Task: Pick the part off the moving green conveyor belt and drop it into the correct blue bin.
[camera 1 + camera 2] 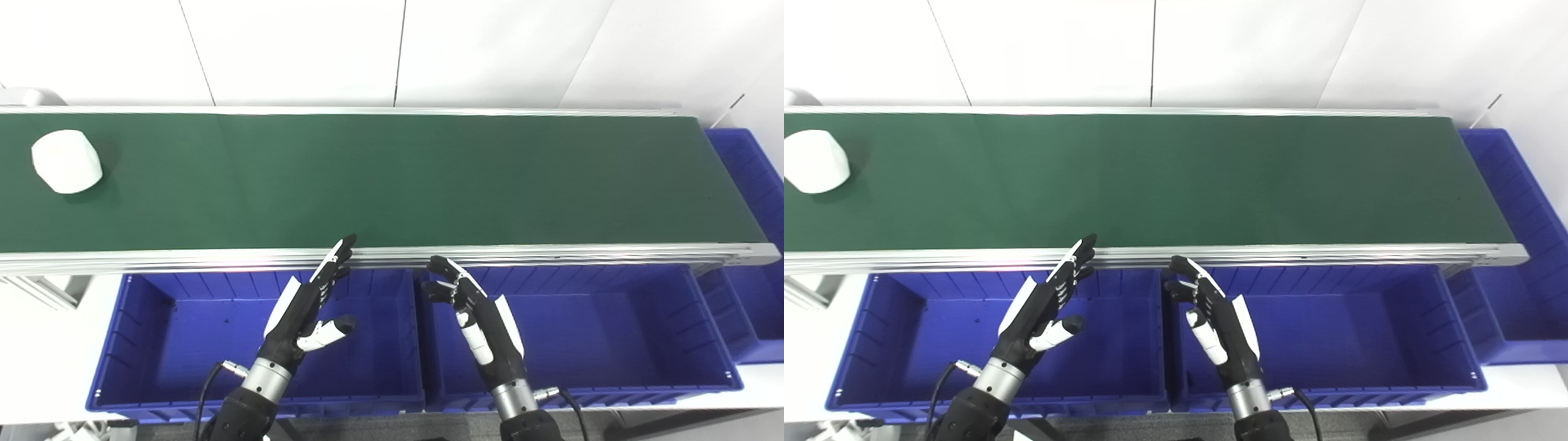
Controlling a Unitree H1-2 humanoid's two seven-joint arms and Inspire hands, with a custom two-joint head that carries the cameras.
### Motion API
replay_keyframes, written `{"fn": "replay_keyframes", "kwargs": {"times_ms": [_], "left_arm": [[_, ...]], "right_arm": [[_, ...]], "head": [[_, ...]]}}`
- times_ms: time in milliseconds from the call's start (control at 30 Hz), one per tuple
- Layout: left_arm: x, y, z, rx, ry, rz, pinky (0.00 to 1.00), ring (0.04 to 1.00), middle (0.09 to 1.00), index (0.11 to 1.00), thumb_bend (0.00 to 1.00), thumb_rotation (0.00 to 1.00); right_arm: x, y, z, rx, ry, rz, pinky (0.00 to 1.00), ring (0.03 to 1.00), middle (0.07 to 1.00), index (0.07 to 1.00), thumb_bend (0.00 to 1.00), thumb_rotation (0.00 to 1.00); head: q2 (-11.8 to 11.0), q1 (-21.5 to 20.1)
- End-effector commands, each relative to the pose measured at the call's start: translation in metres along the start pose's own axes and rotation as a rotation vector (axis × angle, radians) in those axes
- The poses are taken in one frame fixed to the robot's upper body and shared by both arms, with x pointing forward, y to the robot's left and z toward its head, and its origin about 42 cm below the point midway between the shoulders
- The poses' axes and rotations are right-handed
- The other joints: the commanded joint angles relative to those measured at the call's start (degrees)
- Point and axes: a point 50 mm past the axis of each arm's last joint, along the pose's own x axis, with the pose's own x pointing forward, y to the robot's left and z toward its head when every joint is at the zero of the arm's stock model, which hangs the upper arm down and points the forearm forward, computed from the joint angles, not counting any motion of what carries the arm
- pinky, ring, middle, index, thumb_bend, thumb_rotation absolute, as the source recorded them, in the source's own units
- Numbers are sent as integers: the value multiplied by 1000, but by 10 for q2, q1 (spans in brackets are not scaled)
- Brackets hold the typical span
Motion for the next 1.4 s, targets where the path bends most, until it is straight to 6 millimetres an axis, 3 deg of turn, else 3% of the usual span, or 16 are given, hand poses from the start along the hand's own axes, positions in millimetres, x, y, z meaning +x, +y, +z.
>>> {"fn": "replay_keyframes", "kwargs": {"times_ms": [0, 1367], "left_arm": [[6, 1, 10, -1, -62, -5, 946, 1000, 1000, 970, 1000, 845], [6, 0, 5, -18, -64, -19, 952, 1000, 1000, 971, 1000, 824]], "right_arm": [[5, -1, 11, 4, -92, -6, 728, 762, 860, 866, 824, 989], [5, -2, 8, 9, -81, -5, 726, 772, 875, 878, 803, 995]], "head": [[0, 0], [2, 8]]}}
